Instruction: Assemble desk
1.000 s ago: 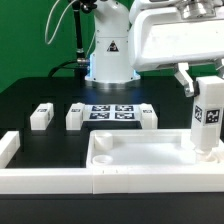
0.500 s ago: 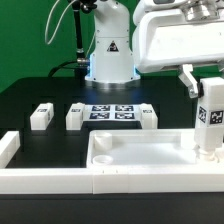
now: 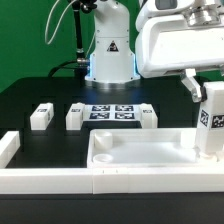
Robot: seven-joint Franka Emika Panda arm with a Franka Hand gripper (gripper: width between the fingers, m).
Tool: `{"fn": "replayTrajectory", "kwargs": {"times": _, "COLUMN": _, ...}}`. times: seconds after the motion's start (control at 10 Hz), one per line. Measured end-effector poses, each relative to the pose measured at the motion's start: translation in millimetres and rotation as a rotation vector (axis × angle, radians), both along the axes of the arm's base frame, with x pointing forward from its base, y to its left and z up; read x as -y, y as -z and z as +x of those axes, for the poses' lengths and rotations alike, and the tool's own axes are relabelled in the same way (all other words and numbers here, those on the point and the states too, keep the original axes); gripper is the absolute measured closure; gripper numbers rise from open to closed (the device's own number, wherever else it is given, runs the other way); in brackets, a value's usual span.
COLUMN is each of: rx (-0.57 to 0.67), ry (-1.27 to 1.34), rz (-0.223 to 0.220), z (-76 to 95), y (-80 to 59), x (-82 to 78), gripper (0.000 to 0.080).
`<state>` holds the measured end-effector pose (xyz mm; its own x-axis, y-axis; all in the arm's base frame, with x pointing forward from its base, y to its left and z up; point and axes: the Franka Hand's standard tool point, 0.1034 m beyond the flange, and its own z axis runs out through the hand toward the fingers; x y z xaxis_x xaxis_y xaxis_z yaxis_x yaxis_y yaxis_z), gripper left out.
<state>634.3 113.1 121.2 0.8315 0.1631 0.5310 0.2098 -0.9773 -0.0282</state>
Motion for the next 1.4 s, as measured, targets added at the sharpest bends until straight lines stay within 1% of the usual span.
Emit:
{"fn": "replayTrajectory", "kwargs": {"times": 0.3, "rx": 0.031, "ry": 0.011, "rz": 0.005, "z": -6.6, "y": 7.2, "x": 1.1, "gripper": 0.0509}}
{"fn": "replayTrajectory", "kwargs": {"times": 0.5, "rx": 0.067, "ry": 0.015, "rz": 0.009, "z": -8.1, "y": 7.5, "x": 1.4, "gripper": 0.0509}}
{"fn": "replayTrajectory", "kwargs": {"times": 0.8, "rx": 0.066, "ry": 0.013, "rz": 0.008, "z": -8.0, "y": 7.6, "x": 1.5, "gripper": 0.0503}}
{"fn": "replayTrajectory", "kwargs": {"times": 0.9, "rx": 0.066, "ry": 0.012, "rz": 0.008, "z": -8.0, "y": 7.7, "x": 1.5, "gripper": 0.0313}}
{"fn": "replayTrajectory", "kwargs": {"times": 1.0, "rx": 0.066, "ry": 0.011, "rz": 0.007, "z": -8.0, "y": 7.7, "x": 1.5, "gripper": 0.0188}}
{"fn": "replayTrajectory", "kwargs": {"times": 1.1, "rx": 0.066, "ry": 0.011, "rz": 0.007, "z": -8.0, "y": 7.8, "x": 1.5, "gripper": 0.0162}}
{"fn": "replayTrajectory", "kwargs": {"times": 1.4, "rx": 0.066, "ry": 0.01, "rz": 0.006, "z": -8.1, "y": 8.0, "x": 1.5, "gripper": 0.0152}}
